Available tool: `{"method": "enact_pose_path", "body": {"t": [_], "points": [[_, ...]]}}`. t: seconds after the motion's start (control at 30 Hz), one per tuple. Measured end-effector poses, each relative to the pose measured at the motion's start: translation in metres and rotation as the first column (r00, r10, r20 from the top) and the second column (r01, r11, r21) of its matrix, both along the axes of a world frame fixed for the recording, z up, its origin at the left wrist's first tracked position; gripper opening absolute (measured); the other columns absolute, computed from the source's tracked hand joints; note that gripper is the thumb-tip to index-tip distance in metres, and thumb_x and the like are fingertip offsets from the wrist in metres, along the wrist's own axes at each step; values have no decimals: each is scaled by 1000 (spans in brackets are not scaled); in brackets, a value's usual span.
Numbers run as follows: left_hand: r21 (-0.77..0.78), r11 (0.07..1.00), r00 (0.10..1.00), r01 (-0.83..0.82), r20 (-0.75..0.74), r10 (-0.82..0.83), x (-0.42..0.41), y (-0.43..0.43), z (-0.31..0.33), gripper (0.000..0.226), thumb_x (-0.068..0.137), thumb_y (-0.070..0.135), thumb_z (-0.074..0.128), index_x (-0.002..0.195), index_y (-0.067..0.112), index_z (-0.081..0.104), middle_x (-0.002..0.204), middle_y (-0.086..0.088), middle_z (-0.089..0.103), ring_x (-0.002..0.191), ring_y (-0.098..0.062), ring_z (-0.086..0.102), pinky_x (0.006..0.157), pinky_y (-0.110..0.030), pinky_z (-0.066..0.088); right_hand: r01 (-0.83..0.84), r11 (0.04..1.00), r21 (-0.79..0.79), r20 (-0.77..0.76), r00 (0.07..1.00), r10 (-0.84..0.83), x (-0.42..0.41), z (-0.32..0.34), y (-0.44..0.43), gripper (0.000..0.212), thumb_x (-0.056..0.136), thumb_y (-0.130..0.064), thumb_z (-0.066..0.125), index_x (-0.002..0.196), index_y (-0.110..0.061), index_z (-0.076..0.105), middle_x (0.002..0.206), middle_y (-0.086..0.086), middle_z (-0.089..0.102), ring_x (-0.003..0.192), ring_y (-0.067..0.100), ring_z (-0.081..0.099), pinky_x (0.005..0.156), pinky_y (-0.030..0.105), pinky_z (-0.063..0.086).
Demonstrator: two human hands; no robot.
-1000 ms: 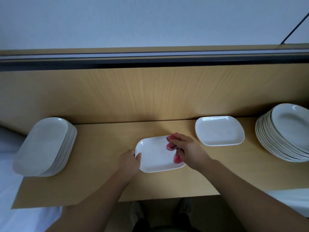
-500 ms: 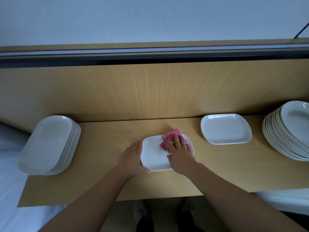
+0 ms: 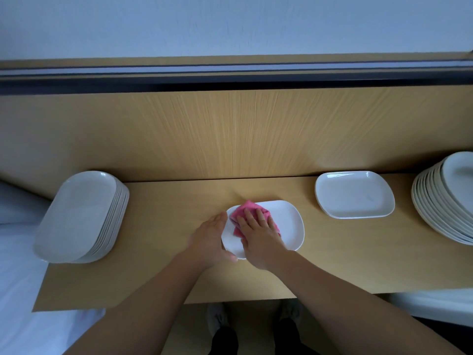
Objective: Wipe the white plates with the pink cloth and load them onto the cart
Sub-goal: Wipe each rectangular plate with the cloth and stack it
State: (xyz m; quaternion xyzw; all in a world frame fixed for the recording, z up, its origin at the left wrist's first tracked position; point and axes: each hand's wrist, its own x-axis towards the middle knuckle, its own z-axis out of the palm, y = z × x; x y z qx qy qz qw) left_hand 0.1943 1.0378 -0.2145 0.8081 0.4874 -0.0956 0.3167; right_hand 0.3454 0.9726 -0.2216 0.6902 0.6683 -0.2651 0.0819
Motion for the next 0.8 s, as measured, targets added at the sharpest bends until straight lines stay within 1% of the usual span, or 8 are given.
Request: {"method": "enact_pose_path", "body": {"t": [0.13, 0.23, 0.3, 0.4, 0.5, 0.57, 0.67, 0.8], "points": [[5, 1000, 999, -21, 46, 21, -1, -2, 0, 112, 48, 58, 83, 142, 26, 32, 134, 11, 47, 121, -12, 48, 93, -28, 44, 121, 990, 74, -37, 992, -118, -11, 0, 6, 76, 92, -26, 50, 154, -15, 7, 155, 5, 13, 146, 27, 3, 120, 45, -2], [14, 1000, 999, -13, 49, 12, -1, -2, 1, 111, 51, 57, 83, 143, 25, 30, 137, 10, 45, 123, -11, 46, 93, -26, 41, 138, 988, 72, -38, 990, -136, -16, 0, 6, 78, 88, -24, 53, 153, -14, 10, 154, 7, 11, 145, 26, 1, 120, 46, -6], [19, 1000, 999, 0, 36, 0, -2, -2, 0, 116, 54, 58, 83, 147, 21, 25, 145, 7, 39, 130, -13, 41, 100, -27, 38, 67, 997, 42, -47, 997, -65, -14, 1, 5, 76, 89, -23, 49, 154, -16, 10, 157, 4, 8, 146, 26, -2, 120, 46, -5], [56, 998, 1000, 26, 15, -27, -4, -2, -1, 120, 57, 64, 78, 151, 17, 20, 154, 4, 30, 139, -13, 31, 110, -27, 30, -148, 989, 17, -71, 986, 149, -4, 2, 4, 69, 89, -22, 48, 153, -23, 20, 157, -2, 12, 147, 23, -1, 120, 44, -4], [103, 991, 996, 87, -3, -87, -7, -1, -4, 121, 64, 66, 73, 153, 13, 12, 160, 0, 14, 147, -14, 13, 116, -25, 12, -307, 952, -5, -83, 949, 305, 7, 6, -1, 69, 86, -18, 50, 151, -25, 25, 155, -4, 15, 146, 20, 2, 121, 43, -3], [120, 979, 987, 163, -30, -160, -9, -1, -6, 118, 68, 74, 61, 154, 15, 6, 162, -1, 4, 148, -13, 2, 117, -24, 1, -357, 934, -29, -70, 932, 355, 12, 7, -3, 73, 86, -17, 51, 152, -27, 21, 157, -5, 12, 147, 18, 0, 121, 42, -4], [140, 965, 974, 222, -79, -212, -11, -2, -11, 127, 51, 89, 24, 154, 18, 8, 162, -1, 5, 148, -13, 1, 117, -26, -4, -406, 914, -11, -61, 912, 405, 18, 8, -2, 73, 85, -19, 53, 151, -28, 24, 157, -5, 14, 147, 18, 1, 121, 42, -2], [164, 957, 969, 238, -111, -222, -12, -1, -13, 128, 48, 88, 16, 154, 18, 5, 162, -1, 4, 148, -14, 0, 118, -29, -3, -450, 893, 3, -105, 888, 448, 32, 11, -12, 65, 89, -18, 52, 149, -30, 30, 159, -7, 18, 148, 14, 0, 120, 36, -7]]}}
